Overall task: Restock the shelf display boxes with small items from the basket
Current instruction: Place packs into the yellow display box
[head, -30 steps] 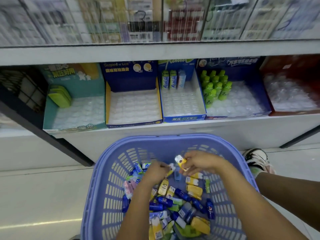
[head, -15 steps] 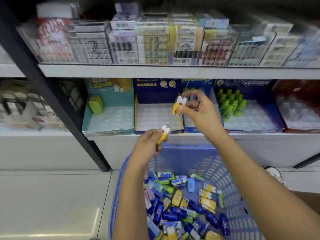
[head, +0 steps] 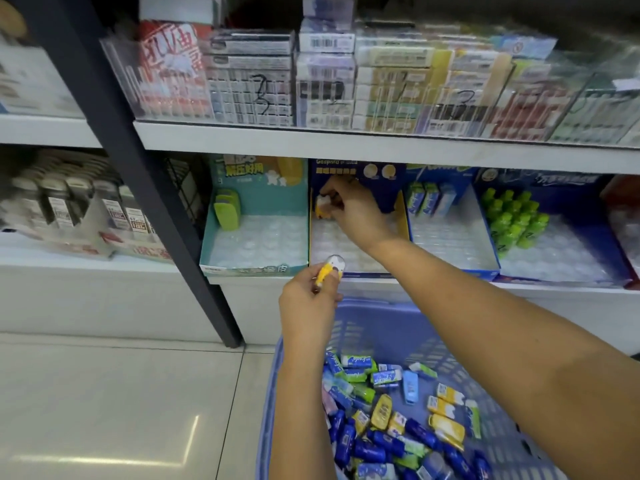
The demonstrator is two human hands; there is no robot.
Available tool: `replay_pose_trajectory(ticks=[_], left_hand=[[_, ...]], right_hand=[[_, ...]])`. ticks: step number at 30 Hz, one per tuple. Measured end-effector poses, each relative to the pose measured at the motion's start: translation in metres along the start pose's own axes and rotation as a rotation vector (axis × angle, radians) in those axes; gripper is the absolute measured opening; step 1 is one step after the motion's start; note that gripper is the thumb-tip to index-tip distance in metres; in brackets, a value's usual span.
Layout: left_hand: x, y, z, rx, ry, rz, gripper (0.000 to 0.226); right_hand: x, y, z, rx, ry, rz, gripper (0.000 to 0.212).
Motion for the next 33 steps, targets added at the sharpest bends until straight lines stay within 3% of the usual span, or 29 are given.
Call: replay_pose_trajectory(ticks=[8, 13, 16, 19, 20, 23, 26, 29, 33], left_hand=[[-0.007, -0.003, -0.001, -0.016, 0.091, -0.048, 0.01], [0.003, -0.003, -0.001, 0.021, 0.202, -0.048, 0.021], [0.013, -0.004, -0.008, 0.102, 0.209, 0.03, 0.014], [0.022, -0.005, -0.01, 0.121, 0.226, 0.097, 0.013], [0.025, -0.005, -0.008, 0.111, 0.244, 0.112, 0.014], [0.031, -0.005, 0.0, 0.081, 0.269, 0.128, 0.022], [0.036, -0.005, 0.009, 0.027, -0.068, 0.246, 0.041], [0.039, -0.004, 0.033, -0.186, -0.479, 0.396, 0.043], [0.023, 0.002, 0.051, -0.349, -0.693, 0.393, 0.042]], right_hand=[[-0.006, -0.004, -0.003, 0.069, 0.286, -0.013, 0.02], [-0.013, -0.007, -0.009, -0.105, 0.407, 0.059, 0.029], [-0.019, 0.016, -0.02, -0.148, 0.196, 0.137, 0.035], [-0.022, 0.057, -0.027, -0.311, -0.288, 0.218, 0.013], [-0.023, 0.069, -0.029, -0.366, -0.354, 0.207, 0.007], [-0.017, 0.082, -0.039, -0.377, -0.466, 0.211, 0.016], [-0.005, 0.064, -0.054, -0.183, -0.396, 0.226, 0.018], [0.004, 0.037, -0.066, 0.042, -0.174, 0.195, 0.016], [0.012, 0.012, -0.048, 0.005, -0.015, 0.131, 0.018]])
Point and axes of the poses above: each hand's wrist, its own y-axis away from the middle knuckle, its own z-axis out of the palm, x = y × z, the point moved 7 cm from there along -y, towards the middle knuckle, and after that the axes turned 11 degrees about z, right-handed, at the moved point
